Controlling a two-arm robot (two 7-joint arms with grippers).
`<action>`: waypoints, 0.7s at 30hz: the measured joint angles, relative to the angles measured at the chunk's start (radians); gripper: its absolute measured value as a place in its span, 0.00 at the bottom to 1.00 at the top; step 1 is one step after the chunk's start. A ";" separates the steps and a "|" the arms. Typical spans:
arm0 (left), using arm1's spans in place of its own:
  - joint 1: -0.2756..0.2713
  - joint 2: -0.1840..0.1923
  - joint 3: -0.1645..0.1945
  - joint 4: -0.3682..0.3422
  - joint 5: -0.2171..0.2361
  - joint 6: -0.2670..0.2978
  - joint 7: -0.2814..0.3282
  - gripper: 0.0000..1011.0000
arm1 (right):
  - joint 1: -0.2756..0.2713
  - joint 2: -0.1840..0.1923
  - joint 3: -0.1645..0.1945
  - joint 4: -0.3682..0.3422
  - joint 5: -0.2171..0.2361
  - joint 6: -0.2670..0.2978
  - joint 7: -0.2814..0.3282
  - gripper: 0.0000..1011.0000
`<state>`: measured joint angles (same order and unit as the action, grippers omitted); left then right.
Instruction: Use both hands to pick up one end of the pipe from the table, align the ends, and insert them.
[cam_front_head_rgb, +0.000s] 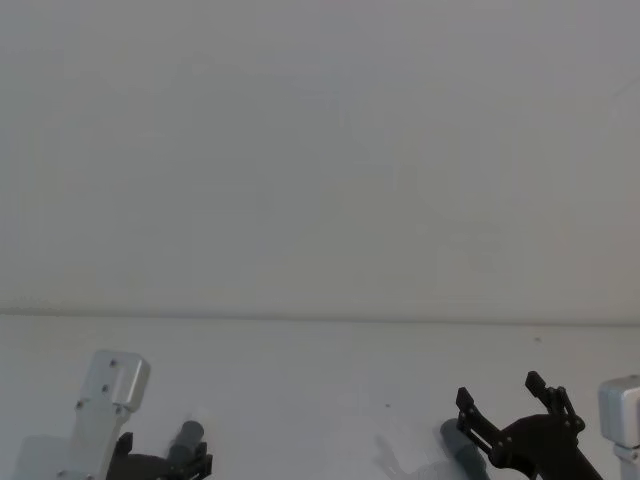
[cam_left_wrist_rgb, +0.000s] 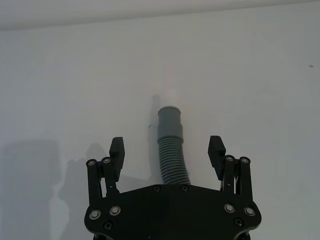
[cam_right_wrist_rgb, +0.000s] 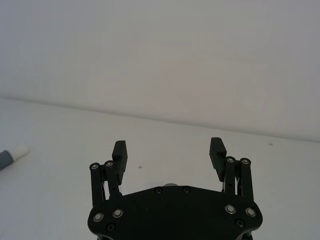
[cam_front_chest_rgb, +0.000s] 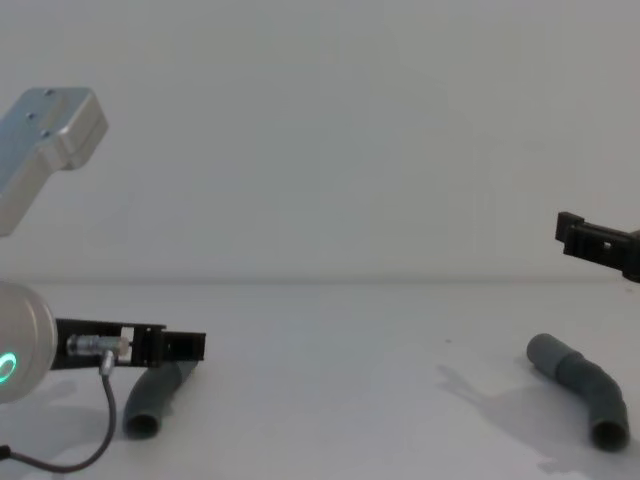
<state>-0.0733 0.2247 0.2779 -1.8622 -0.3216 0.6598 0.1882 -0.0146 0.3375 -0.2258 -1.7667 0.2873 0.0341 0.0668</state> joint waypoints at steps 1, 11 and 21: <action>0.002 -0.008 -0.005 0.004 -0.001 0.000 0.004 0.99 | 0.000 0.000 0.000 0.000 0.000 0.000 0.000 0.99; -0.001 -0.026 -0.017 0.027 0.001 -0.001 0.014 0.99 | 0.000 0.000 0.000 0.000 0.000 0.000 0.000 0.99; -0.012 -0.028 -0.017 0.046 0.012 0.000 0.009 0.99 | 0.000 0.000 0.000 0.000 0.000 0.000 0.000 0.99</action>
<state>-0.0855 0.1969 0.2609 -1.8165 -0.3091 0.6599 0.1973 -0.0147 0.3375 -0.2258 -1.7668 0.2873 0.0340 0.0668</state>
